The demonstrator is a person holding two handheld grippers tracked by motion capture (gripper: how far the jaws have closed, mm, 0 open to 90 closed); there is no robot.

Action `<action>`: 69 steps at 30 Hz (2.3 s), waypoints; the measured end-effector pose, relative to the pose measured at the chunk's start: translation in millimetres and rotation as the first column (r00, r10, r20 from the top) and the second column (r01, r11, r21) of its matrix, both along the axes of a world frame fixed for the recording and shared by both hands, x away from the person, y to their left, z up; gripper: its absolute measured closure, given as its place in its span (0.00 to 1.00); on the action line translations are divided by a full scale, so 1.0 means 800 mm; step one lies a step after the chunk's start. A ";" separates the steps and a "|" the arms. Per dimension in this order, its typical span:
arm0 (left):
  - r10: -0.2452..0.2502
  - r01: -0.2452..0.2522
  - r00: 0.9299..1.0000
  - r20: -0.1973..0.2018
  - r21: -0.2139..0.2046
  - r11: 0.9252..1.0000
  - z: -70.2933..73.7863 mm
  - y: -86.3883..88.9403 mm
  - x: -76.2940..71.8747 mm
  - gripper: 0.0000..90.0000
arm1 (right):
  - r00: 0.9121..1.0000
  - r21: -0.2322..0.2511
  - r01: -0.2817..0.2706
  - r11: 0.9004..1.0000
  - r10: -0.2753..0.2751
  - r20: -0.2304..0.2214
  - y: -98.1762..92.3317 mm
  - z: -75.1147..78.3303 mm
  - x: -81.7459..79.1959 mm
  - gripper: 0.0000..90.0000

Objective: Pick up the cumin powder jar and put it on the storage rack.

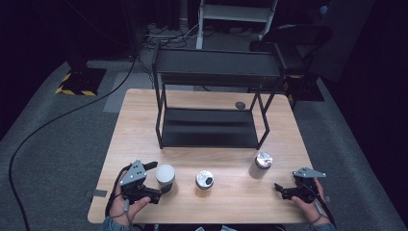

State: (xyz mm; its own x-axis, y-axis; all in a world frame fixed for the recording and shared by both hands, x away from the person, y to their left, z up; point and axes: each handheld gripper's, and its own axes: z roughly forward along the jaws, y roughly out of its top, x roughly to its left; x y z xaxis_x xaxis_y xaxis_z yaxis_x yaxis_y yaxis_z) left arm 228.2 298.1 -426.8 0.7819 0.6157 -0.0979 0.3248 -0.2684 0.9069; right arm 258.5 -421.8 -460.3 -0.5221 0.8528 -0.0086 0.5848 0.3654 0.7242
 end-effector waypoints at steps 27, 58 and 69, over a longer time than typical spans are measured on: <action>-0.030 0.029 1.000 0.008 0.057 0.998 -0.005 -0.021 0.015 0.37 | 1.000 0.004 0.000 1.000 0.000 -0.001 -0.001 0.000 0.000 0.01; -0.001 0.001 1.000 0.010 0.058 0.998 0.065 -0.027 0.081 0.37 | 1.000 0.005 -0.003 1.000 0.003 -0.001 -0.002 0.000 0.001 0.01; 0.025 -0.025 1.000 -0.003 0.066 0.998 0.074 -0.040 0.111 0.37 | 1.000 0.004 -0.009 1.000 0.009 0.000 -0.004 0.000 0.002 0.01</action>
State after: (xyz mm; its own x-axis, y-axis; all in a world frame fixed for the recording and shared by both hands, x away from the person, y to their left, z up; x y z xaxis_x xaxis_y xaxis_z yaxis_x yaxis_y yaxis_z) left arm 316.7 266.0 -367.7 0.7659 0.6402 -0.0594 0.3356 -0.3192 0.8863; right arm 260.2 -424.7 -460.4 -0.5300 0.8480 -0.0052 0.5812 0.3677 0.7259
